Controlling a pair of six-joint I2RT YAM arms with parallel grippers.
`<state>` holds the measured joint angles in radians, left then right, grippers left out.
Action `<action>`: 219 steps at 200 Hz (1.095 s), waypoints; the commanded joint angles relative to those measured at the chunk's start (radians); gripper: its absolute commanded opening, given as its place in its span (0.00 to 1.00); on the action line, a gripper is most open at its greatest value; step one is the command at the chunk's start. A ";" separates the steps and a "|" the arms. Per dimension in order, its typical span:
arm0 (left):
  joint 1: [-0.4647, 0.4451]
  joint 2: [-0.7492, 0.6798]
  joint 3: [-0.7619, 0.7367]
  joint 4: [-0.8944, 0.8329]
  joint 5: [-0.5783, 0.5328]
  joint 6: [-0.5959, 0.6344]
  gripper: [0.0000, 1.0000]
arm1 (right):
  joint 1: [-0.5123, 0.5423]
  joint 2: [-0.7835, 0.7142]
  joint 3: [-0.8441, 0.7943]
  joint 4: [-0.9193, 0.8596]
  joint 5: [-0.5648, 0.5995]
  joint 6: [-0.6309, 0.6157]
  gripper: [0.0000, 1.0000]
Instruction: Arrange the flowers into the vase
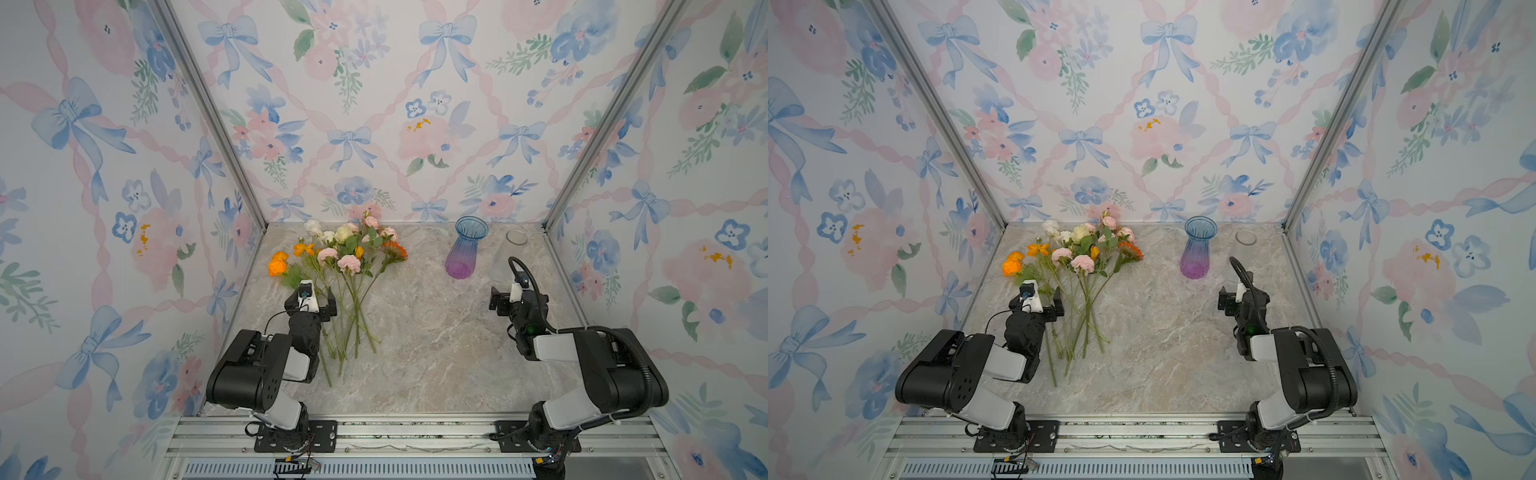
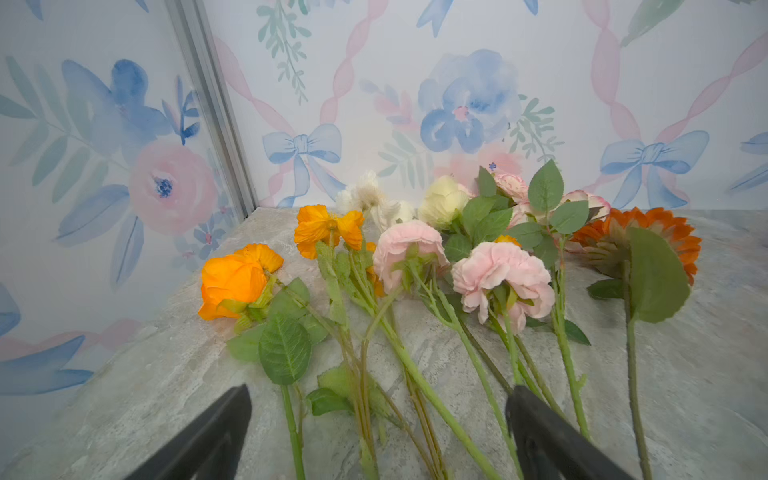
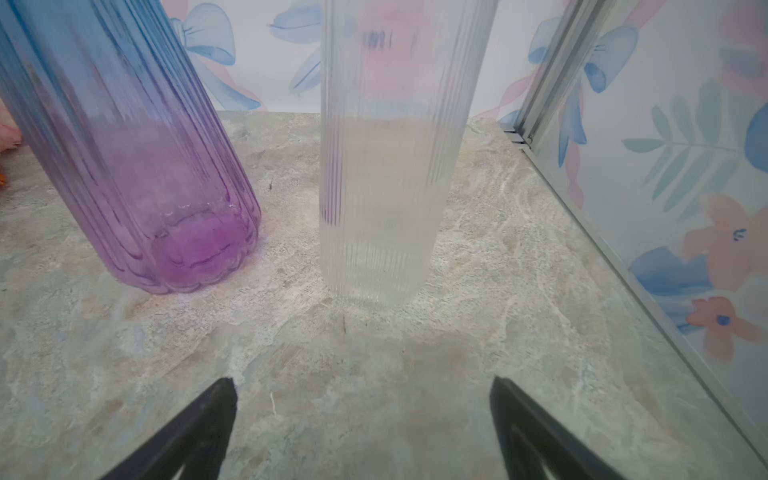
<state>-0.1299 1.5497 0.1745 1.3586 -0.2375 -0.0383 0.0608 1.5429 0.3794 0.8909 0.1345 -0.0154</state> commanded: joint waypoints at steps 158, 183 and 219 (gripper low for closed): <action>0.012 0.005 0.015 -0.007 0.022 -0.007 0.98 | -0.007 0.005 0.015 0.013 -0.011 0.017 0.97; 0.011 0.005 0.015 -0.007 0.020 -0.007 0.98 | -0.006 0.005 0.015 0.011 -0.012 0.015 0.97; -0.009 -0.005 0.009 -0.005 0.028 0.021 0.98 | -0.001 0.002 0.010 0.018 -0.009 0.012 0.97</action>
<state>-0.1246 1.5497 0.1745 1.3586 -0.2295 -0.0376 0.0589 1.5429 0.3794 0.8917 0.1265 -0.0113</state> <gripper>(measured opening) 0.979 0.969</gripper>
